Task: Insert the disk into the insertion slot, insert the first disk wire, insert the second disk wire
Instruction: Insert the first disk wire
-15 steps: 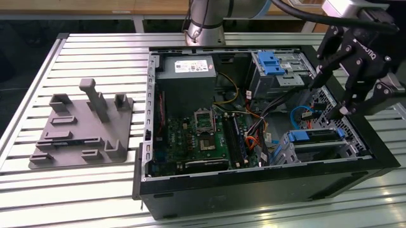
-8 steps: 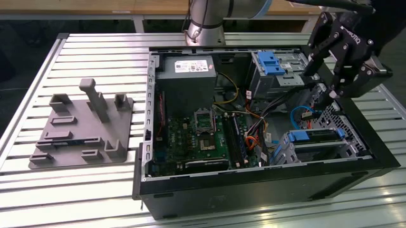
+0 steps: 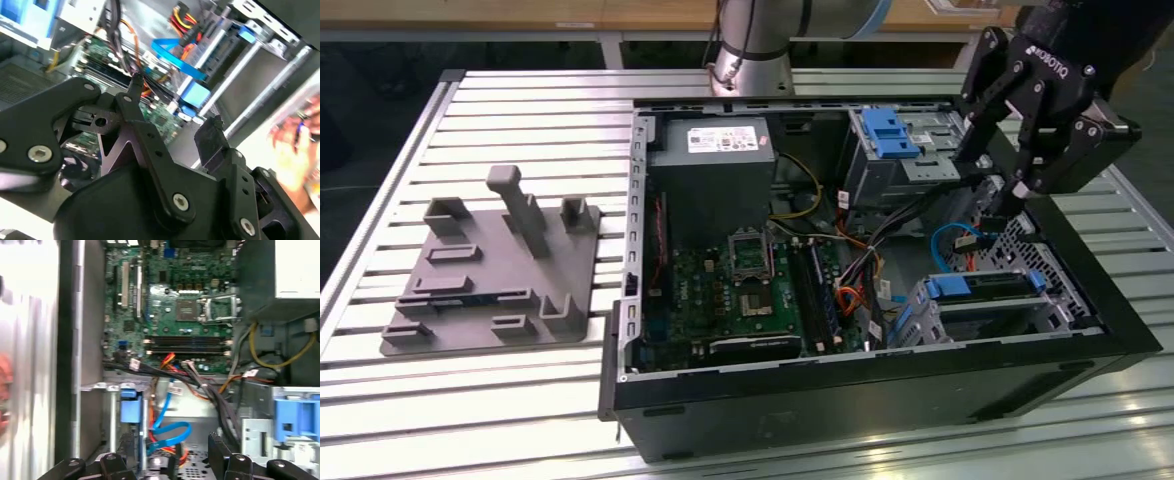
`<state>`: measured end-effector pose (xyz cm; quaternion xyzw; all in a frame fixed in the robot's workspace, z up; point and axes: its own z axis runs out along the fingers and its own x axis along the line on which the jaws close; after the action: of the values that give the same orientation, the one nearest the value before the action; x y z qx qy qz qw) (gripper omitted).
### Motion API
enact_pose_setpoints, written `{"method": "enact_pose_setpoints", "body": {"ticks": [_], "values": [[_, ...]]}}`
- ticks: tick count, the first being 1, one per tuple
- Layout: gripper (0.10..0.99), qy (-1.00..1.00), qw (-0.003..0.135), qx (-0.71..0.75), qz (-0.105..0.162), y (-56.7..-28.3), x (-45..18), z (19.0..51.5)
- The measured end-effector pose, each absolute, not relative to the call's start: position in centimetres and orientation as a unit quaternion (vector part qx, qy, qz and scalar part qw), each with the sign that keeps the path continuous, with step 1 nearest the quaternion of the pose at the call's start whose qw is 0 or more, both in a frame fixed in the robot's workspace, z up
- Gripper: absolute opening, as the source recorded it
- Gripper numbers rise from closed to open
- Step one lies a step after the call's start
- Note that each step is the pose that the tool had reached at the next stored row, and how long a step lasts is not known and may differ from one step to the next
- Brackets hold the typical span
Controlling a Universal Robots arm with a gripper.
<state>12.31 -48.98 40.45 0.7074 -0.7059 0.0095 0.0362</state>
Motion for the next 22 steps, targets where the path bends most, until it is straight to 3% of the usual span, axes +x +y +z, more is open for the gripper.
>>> {"method": "enact_pose_setpoints", "body": {"ticks": [15, 18, 19, 22], "values": [[0.69, -0.712, 0.131, 0.683, 0.102, -48.8, 12.31, 40.4], [0.612, -0.712, 0.139, 0.679, 0.11, -48.72, 12.31, 40.34], [0.541, -0.712, 0.14, 0.679, 0.111, -48.72, 12.31, 40.33], [0.541, -0.711, 0.142, 0.679, 0.113, -48.62, 12.31, 40.32]]}}
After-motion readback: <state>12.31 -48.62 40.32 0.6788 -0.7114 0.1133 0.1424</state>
